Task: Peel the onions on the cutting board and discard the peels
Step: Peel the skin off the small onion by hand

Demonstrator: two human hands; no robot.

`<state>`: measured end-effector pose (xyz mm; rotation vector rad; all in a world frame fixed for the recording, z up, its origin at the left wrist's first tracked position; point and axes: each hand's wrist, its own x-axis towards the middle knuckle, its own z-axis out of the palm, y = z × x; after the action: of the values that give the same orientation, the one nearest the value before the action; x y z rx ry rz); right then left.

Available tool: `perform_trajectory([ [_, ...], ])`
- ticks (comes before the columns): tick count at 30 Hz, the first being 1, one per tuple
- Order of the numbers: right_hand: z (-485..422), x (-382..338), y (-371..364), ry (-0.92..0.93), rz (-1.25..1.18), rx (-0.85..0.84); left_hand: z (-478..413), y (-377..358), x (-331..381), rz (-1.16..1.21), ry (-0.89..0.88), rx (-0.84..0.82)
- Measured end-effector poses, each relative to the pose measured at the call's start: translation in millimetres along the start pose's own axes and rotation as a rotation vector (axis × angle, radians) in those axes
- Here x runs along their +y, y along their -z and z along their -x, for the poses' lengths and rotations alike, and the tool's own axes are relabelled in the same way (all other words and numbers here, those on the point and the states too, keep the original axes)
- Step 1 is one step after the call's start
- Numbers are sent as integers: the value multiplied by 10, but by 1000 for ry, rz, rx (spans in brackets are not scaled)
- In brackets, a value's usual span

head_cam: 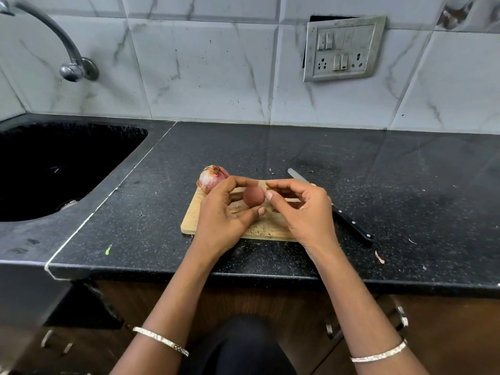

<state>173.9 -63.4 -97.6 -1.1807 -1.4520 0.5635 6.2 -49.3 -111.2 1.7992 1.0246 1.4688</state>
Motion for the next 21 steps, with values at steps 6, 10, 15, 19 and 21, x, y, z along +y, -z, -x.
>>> perform_trajectory([
  [6, 1, 7, -16, 88, -7, -48, 4, 6, 37, -71, -36, -1],
  [10, 5, 19, -11, 93, 26, -14, 8, 1, 24, -73, -13, 2],
  [15, 0, 32, -7, 80, 32, -18, 9, 0, 8, -100, 6, 5],
  [19, -1, 34, -9, 96, 72, 0, 12, -8, 17, -111, 13, -6],
  [21, -7, 38, -20, 100, 86, 14, 15, -10, 22, -115, 12, -11],
])
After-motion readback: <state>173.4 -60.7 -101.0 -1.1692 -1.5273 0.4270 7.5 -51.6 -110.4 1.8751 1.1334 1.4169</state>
